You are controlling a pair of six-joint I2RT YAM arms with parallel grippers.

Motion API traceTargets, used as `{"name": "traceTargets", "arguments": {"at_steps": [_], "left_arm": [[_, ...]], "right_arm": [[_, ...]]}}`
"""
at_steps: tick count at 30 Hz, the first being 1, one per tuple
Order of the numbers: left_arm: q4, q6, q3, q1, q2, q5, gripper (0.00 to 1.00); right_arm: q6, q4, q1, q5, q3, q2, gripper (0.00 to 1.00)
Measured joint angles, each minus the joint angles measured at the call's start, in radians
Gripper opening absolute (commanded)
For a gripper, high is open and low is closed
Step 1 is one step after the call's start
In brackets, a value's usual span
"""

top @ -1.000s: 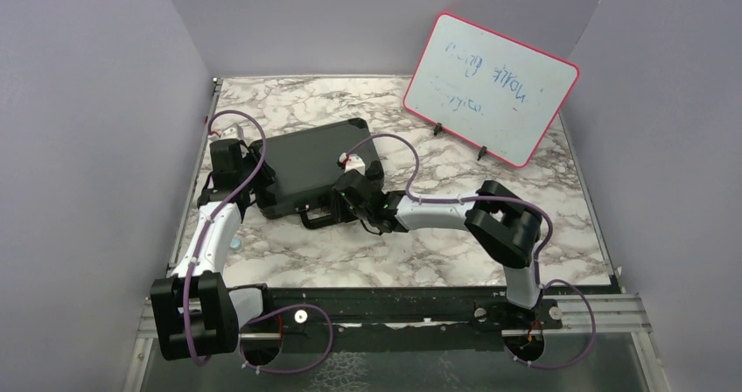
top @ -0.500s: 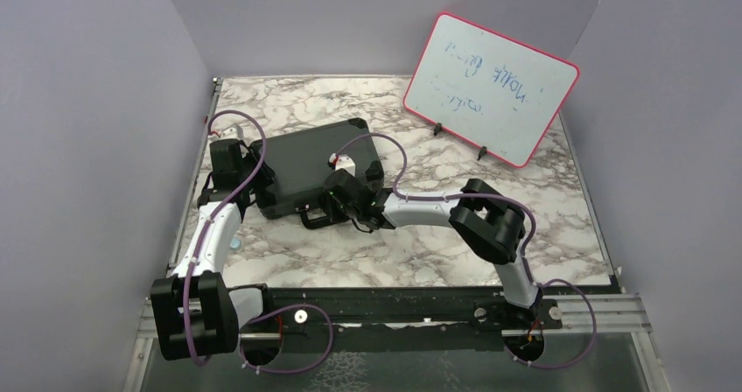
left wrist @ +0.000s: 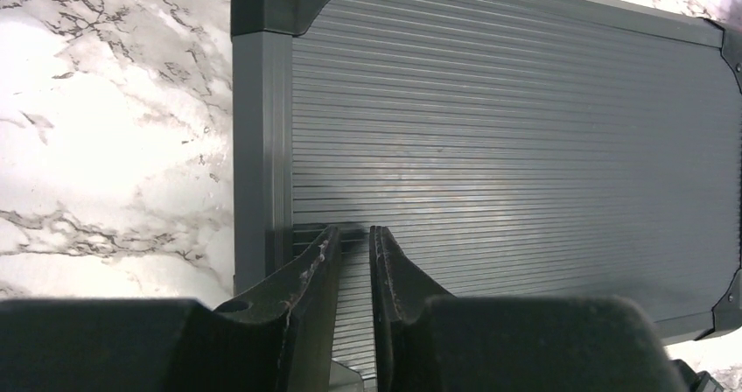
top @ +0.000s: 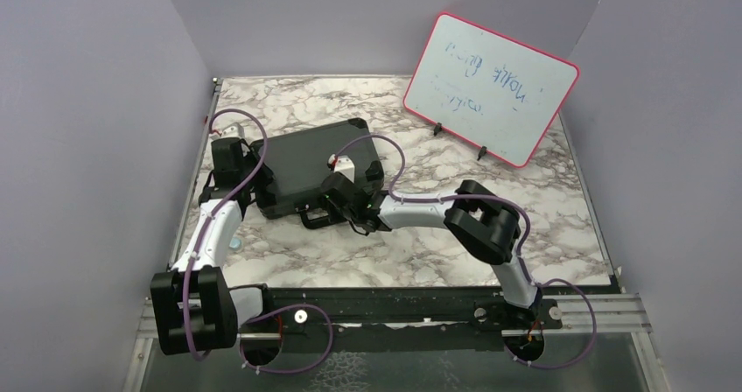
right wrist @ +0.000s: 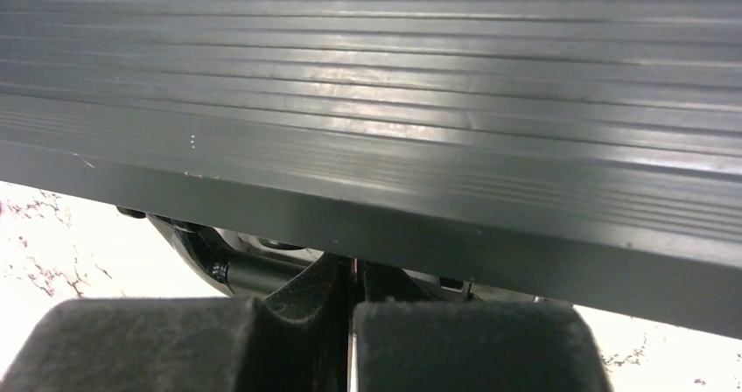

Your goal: Pack up texas hold em set

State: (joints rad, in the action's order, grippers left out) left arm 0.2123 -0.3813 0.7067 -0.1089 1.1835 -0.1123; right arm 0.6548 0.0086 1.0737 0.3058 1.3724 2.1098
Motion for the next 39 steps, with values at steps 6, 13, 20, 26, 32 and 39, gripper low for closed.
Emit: {"name": "traceTargets", "arguments": {"at_steps": [6, 13, 20, 26, 32, 39], "left_arm": [[-0.021, -0.002, 0.013, 0.027, 0.032, 0.01, 0.19], [-0.024, -0.002, 0.025, 0.033, 0.036, 0.008, 0.25], [0.218, 0.053, 0.148, 0.033, 0.017, 0.034, 0.38], [0.352, 0.104, 0.321, 0.033, -0.082, 0.079, 0.55], [0.372, 0.157, 0.443, 0.033, -0.241, 0.088, 0.66], [0.457, 0.185, 0.563, 0.035, -0.317, 0.196, 0.77]], "right_arm": [[-0.035, 0.051, 0.014, 0.037, -0.023, 0.003, 0.01], [-0.1, 0.103, 0.019, 0.031, -0.055, -0.016, 0.13], [-0.203, 0.047, -0.001, -0.167, -0.055, -0.097, 0.46], [-0.245, -0.103, 0.003, -0.176, -0.055, -0.423, 0.65], [-0.284, -0.283, 0.005, 0.049, -0.089, -0.756, 0.74], [-0.351, -0.488, 0.005, 0.273, -0.143, -1.004, 0.78]]}}
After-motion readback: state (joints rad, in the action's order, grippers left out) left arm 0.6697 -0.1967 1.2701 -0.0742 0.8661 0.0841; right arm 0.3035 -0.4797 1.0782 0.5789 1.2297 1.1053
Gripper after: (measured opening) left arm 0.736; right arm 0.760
